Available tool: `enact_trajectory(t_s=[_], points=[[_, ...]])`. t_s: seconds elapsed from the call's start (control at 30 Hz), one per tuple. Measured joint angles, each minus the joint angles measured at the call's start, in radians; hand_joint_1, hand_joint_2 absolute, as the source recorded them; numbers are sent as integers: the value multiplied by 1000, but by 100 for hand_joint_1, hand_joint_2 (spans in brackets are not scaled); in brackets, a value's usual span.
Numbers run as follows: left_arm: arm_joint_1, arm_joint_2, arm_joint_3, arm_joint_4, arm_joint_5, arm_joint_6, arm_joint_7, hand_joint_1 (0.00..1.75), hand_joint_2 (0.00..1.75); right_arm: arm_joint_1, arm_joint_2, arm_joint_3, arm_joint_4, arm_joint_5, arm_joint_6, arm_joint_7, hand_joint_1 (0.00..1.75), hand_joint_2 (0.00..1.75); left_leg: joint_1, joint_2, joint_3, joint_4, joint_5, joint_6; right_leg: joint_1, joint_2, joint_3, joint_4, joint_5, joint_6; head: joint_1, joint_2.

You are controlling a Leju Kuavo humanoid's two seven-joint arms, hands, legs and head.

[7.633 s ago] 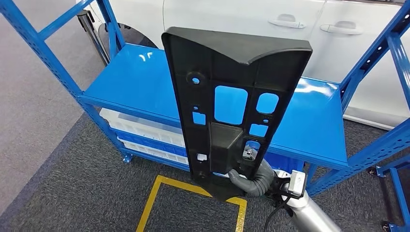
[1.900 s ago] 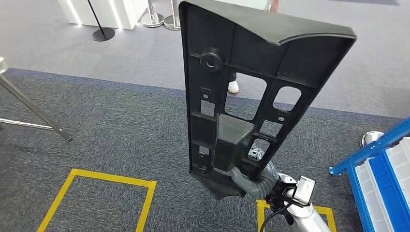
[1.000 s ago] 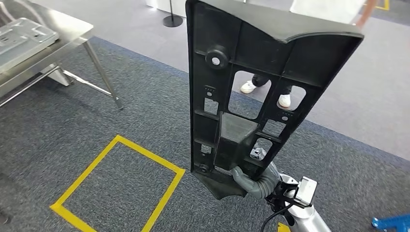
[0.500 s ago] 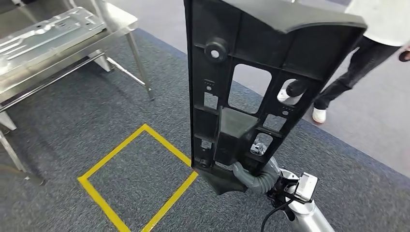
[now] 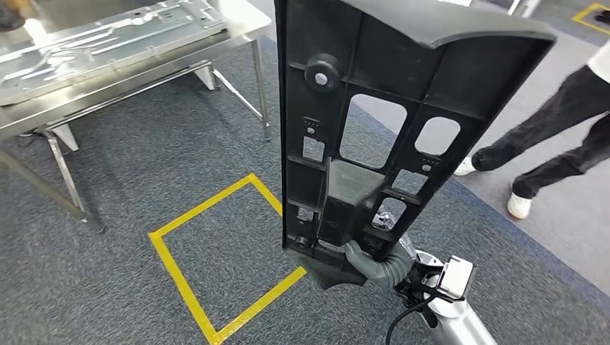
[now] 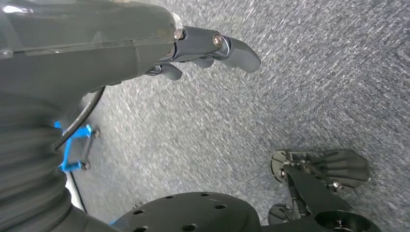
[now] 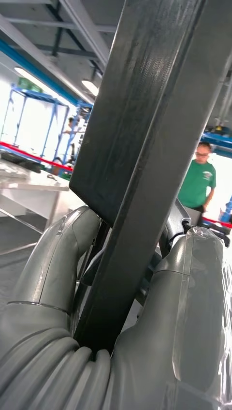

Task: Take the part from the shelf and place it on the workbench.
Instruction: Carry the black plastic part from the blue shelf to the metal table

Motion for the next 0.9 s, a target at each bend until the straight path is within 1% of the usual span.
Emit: enact_trajectory(t_s=[0.03, 0.07, 0.1, 0.13, 0.17, 0.2, 0.27, 0.3, 0.33, 0.37, 0.4, 0.43, 0.47, 0.5, 0.53, 0.57, 0.6, 0.63, 0.67, 0.7, 0.73, 0.8, 0.83, 0.87, 0.9], points=[[1, -1, 0, 0, 4, 0, -7, 0, 175, 0, 0, -1, 0, -5, -1, 3, 175, 175, 0, -10, 2, 1, -1, 0, 0, 1, 14, -38, 33, -2, 0, 0], [2, -2, 0, 0, 10, 0, -16, 0, 175, -1, 0, -2, 0, -12, -2, 7, 175, 175, 0, -18, 5, 3, -2, -1, 0, 2, 43, -107, 76, -6, 0, 0], [4, -4, 0, 0, 15, 0, -23, 0, 175, -2, 0, -5, 0, -19, -4, 10, 175, 175, -2, -24, 6, 5, -5, -3, 1, 6, 76, -181, 109, -9, 0, 0], [5, -4, 0, 0, 20, 0, -28, 0, 175, -2, 0, -7, 0, -25, -4, 13, 175, 175, -4, -30, 5, 8, -7, -7, 2, 9, 102, -242, 132, -12, 0, 0], [6, -5, 1, 0, 25, -2, -32, 0, 175, -3, 0, -10, 0, -29, -4, 15, 175, 175, -5, -33, 3, 10, -9, -11, 4, 12, 116, -277, 140, -15, 0, 0], [7, -5, 1, 0, 30, -4, -34, 0, 175, -2, 0, -12, 0, -32, -4, 16, 175, 175, -5, -34, 0, 11, -10, -15, 6, 14, 119, -289, 138, -18, 0, 0], [8, -4, 3, 0, 38, -12, -42, 0, 175, 0, 0, -14, 0, -34, -1, 17, 175, 175, -3, -32, -2, 13, -14, -24, 3, 13, 120, -296, 141, -26, 0, 0], [8, -2, 4, 0, 41, -16, -46, 0, 175, 0, 0, -15, -2, -35, 0, 17, 175, 175, -3, -24, -6, 24, -24, -30, 1, 11, 122, -300, 142, -31, 0, 0], [8, -1, 4, 0, 42, -20, -50, 0, 175, 0, 0, -16, -4, -35, 1, 17, 175, 175, -3, -14, -17, 52, -44, -37, 0, 9, 124, -304, 143, -35, 0, 0], [8, 1, 5, 0, 44, -22, -54, 0, 175, 1, 0, -16, -5, -35, 1, 17, 175, 175, -2, -2, -38, 102, -75, -43, -2, 6, 126, -307, 144, -39, 0, 0], [6, 2, 6, 0, 45, -24, -58, 0, 175, 3, 0, -16, -7, -35, 1, 17, 175, 175, -1, 8, -68, 169, -110, -49, -1, 3, 126, -307, 142, -41, 0, 0], [3, 3, 6, 0, 46, -24, -60, 0, 175, 5, 0, -17, -8, -35, 1, 17, 175, 175, 0, 12, -99, 239, -140, -54, -1, -1, 126, -307, 140, -42, 0, 0], [0, 4, 7, 0, 46, -24, -63, 0, 175, 7, 0, -17, -8, -35, 1, 17, 175, 175, 1, 13, -122, 290, -156, -56, -1, -4, 127, -307, 136, -42, 0, 0], [-2, 4, 8, 0, 46, -25, -64, 0, 175, 10, 0, -17, -8, -35, 1, 17, 175, 175, 2, 14, -127, 306, -151, -58, -1, -7, 129, -307, 131, -41, 0, 0], [-2, 5, 8, 0, 46, -25, -65, 0, 175, 13, 0, -17, -8, -35, 1, 17, 175, 175, 4, 15, -113, 280, -126, -58, -1, -8, 134, -306, 126, -40, 0, 0], [0, 5, 8, 0, 45, -25, -65, 0, 175, 15, 0, -18, -8, -35, 1, 17, 175, 175, 6, 17, -81, 220, -89, -57, -1, -9, 141, -306, 121, -37, 0, 0], [4, 6, 8, 0, 44, -25, -65, 0, 175, 16, 0, -20, -9, -35, 0, 17, 175, 175, 6, 23, -43, 147, -56, -54, -1, -9, 148, -307, 116, -34, 0, 0], [8, 7, 8, 0, 44, -26, -65, 0, 175, 18, 0, -22, -11, -34, -1, 17, 175, 175, 6, 28, -11, 79, -38, -50, 1, -9, 152, -305, 111, -30, 0, 0], [11, 7, 8, 0, 43, -27, -66, 0, 175, 19, 0, -24, -13, -34, -1, 17, 175, 175, 4, 33, 10, 35, -33, -43, 2, -10, 154, -305, 108, -25, 0, 0], [13, 8, 8, 0, 43, -28, -66, 0, 175, 21, 0, -26, -16, -32, -2, 16, 175, 175, 2, 35, 18, 12, -40, -34, 3, -10, 155, -302, 108, -19, 0, 0], [15, 8, 8, 0, 43, -30, -66, 0, 175, 23, 0, -27, -19, -31, -2, 16, 175, 175, 1, 34, 20, 3, -47, -25, 4, -10, 156, -297, 108, -13, 0, 0], [18, 8, 8, 0, 43, -33, -66, 0, 175, 26, 0, -29, -24, -29, -3, 17, 175, 175, 2, 28, 40, -4, -54, -11, 1, -9, 155, -273, 105, -2, 0, 0], [19, 8, 8, 0, 42, -35, -66, 0, 175, 26, 0, -30, -27, -29, -4, 17, 175, 175, 2, 27, 56, -7, -59, -5, -1, -7, 142, -244, 101, 1, 0, 0], [20, 8, 8, 0, 41, -36, -66, 0, 175, 27, 0, -32, -29, -29, -4, 16, 175, 175, 3, 25, 72, -9, -65, 0, -2, -5, 113, -197, 95, 5, 1, 0], [20, 8, 8, 0, 40, -39, -66, 0, 175, 28, 0, -33, -30, -29, -4, 15, 175, 175, 3, 25, 86, -11, -74, 4, -3, -3, 68, -133, 85, 7, 1, 0]])
